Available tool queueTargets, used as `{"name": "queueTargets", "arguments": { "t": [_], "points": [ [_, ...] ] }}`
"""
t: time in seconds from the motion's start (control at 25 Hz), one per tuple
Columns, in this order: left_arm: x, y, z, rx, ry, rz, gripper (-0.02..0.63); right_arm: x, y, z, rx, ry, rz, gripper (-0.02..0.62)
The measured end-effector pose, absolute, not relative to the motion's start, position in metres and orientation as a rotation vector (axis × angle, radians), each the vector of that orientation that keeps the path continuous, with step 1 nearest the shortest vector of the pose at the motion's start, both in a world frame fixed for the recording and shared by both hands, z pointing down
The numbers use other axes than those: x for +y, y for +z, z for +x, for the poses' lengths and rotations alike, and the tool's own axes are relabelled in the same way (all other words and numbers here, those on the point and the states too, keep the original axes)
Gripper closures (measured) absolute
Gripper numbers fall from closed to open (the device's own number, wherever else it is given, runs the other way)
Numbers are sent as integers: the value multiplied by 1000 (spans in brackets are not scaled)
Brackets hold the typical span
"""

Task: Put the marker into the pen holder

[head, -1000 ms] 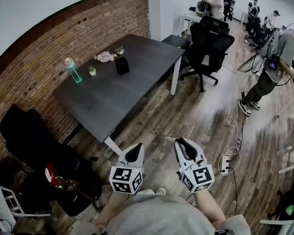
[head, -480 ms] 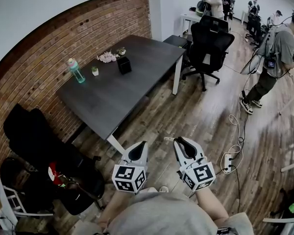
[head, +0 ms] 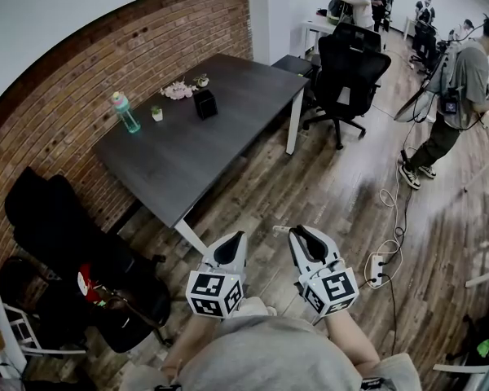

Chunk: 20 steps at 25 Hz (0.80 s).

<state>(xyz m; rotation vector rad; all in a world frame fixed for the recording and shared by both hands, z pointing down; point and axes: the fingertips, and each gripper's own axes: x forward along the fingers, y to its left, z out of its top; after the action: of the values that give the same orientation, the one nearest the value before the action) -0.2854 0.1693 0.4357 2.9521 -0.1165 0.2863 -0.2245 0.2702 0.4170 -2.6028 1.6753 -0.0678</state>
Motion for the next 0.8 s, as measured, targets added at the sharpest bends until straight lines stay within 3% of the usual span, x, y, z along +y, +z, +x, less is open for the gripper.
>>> {"name": "queueTargets", "arguments": {
  "t": [0.8],
  "points": [
    [147, 442, -224, -91, 281, 2937, 588, 245, 424, -167, 1672, -77, -2593, 525]
  ]
}}
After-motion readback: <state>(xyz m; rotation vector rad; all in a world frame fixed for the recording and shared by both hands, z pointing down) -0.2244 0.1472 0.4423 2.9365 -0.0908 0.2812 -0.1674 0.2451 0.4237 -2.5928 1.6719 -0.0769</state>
